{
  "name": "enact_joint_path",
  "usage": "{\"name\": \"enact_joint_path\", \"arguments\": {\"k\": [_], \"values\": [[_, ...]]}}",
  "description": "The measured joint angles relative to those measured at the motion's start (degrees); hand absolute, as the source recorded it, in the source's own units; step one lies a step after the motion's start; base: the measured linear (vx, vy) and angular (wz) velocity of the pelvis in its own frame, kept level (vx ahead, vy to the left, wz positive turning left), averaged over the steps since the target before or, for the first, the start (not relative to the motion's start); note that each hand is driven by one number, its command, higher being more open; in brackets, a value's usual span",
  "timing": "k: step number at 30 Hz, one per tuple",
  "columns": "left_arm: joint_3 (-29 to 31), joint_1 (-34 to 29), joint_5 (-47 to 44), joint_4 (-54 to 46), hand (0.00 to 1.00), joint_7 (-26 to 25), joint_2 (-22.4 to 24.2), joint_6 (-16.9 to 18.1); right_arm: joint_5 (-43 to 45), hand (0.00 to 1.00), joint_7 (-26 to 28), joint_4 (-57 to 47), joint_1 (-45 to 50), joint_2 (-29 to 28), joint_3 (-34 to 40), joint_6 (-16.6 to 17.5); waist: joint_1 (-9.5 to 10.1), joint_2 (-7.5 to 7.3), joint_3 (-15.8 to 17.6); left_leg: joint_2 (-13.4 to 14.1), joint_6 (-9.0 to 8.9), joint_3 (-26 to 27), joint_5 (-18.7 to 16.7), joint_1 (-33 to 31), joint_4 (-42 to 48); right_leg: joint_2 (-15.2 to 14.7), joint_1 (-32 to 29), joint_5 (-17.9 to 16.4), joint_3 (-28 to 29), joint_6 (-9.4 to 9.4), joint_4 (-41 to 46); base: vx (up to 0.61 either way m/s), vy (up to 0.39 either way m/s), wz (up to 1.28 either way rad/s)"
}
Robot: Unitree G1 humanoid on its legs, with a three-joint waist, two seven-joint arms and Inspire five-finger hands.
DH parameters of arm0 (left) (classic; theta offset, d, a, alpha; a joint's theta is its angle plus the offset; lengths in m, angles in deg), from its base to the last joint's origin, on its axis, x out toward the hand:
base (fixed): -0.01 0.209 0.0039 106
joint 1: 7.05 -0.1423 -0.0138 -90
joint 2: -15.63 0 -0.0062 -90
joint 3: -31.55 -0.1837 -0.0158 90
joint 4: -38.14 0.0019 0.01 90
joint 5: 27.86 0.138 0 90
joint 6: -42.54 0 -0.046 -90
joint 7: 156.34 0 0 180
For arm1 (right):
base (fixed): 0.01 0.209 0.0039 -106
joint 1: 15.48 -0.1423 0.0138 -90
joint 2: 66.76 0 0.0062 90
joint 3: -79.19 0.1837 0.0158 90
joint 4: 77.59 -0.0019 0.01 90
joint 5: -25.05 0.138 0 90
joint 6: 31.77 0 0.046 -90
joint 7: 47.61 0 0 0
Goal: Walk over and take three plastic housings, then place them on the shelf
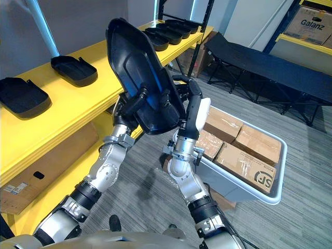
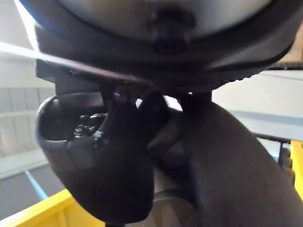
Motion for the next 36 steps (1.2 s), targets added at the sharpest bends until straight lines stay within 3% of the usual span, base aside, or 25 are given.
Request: {"name": "enact_joint_path", "arguments": {"k": [4, 9, 14, 16, 20, 24, 26, 31, 36], "values": [[1.5, -3.4, 8.8, -5.3, 0.0, -6.1, 0.3, 0.4, 7.6, 1.0, 8.5, -1.1, 0.4, -0.6, -0.6, 1.4, -0.06, -0.01, 0.0, -0.4, 0.36, 0.1, 0.3, 0.0, 0.0, 0.0, -0.1, 0.0, -0.1, -0.03, 0.3, 0.0, 0.0, -0.01], [4.8, -6.4, 27.1, -11.5, 0.0, -16.6, 1.7, -0.2, 20.6, 1.0, 21.3, -2.6, 0.6, -0.6, -1.7, -2.1, 0.21, -0.01, 0.0, -0.5, 0.44, -0.2, 0.3, 0.0, 0.0, -0.1, 0.0, -0.1, -0.6, -0.06, 0.4, 0.0, 0.0, 0.03], [11.2, -9.0, 45.2, -16.8, 0.0, -26.3, 2.5, -2.8, 33.1, 1.0, 31.9, -5.6, 3.0, -1.1, -2.5, -4.5, 0.59, 0.02, 0.0, -0.5, 0.14, -0.8, 0.2, -0.1, 0.0, -0.1, 0.1, -0.4, -1.2, -0.37, 0.6, 0.0, 0.002, 0.06], [13.6, -10.1, 47.9, -17.8, 0.0, -28.1, 2.5, -3.9, 36.3, 1.0, 34.5, -6.2, 3.1, -1.1, -2.4, -5.4, 0.56, 0.06, -0.1, -0.5, 0.11, -0.9, 0.2, -0.2, 0.0, -0.1, 0.1, -0.4, -1.3, -0.38, 0.7, 0.0, 0.0, 0.0], [19.9, -13.1, 59.1, -17.9, 0.0, -32.4, 2.0, -8.7, 50.1, 1.0, 46.9, -8.8, 3.2, -0.7, -1.7, -7.6, 1.38, 0.18, -0.1, -0.6, 0.05, -1.3, 0.2, -0.4, 0.0, -0.1, 0.1, -0.5, -1.5, -0.41, 0.7, 0.0, 0.005, 0.04], [24.4, -16.7, 64.6, -17.0, 0.0, -33.0, 0.7, -9.8, 60.1, 1.0, 57.7, -10.6, 3.2, 0.8, -1.5, -10.3, 1.77, 0.4, -0.3, -0.7, 0.0, -2.2, 0.4, -1.3, 0.0, -0.1, 0.0, -0.5, -2.7, -0.49, 0.4, 0.02, 0.002, 0.12], [26.6, -18.6, 64.2, -15.7, 0.0, -31.7, 0.2, -8.3, 60.6, 1.0, 59.3, -10.6, 3.7, 1.0, -1.0, -11.0, 1.96, 0.66, -0.5, -0.8, 0.01, -2.5, 0.4, -1.6, 0.0, -0.1, 0.0, -0.5, -3.0, -0.53, 0.3, 0.02, 0.006, 0.12], [30.5, -25.8, 50.5, -16.3, 0.0, -25.1, 0.2, 0.7, 57.5, 1.0, 57.2, -10.3, 9.2, 0.6, 4.6, -12.2, 3.21, 0.91, -0.7, -1.0, 0.09, -3.5, 0.5, -2.4, 0.0, -0.2, 0.0, -0.6, -4.3, -0.73, 0.2, 0.04, 0.004, 0.12], [33.0, -35.3, 46.4, -28.4, 0.0, -19.5, 2.5, 1.5, 55.0, 1.0, 56.3, -7.9, 11.3, 0.7, 6.2, -12.2, 4.43, 1.54, -0.7, -1.4, -0.49, -7.3, 1.1, -4.4, 0.0, 0.0, 0.3, -1.2, -8.1, -0.72, 0.2, 0.02, -0.006, 0.33]]}}
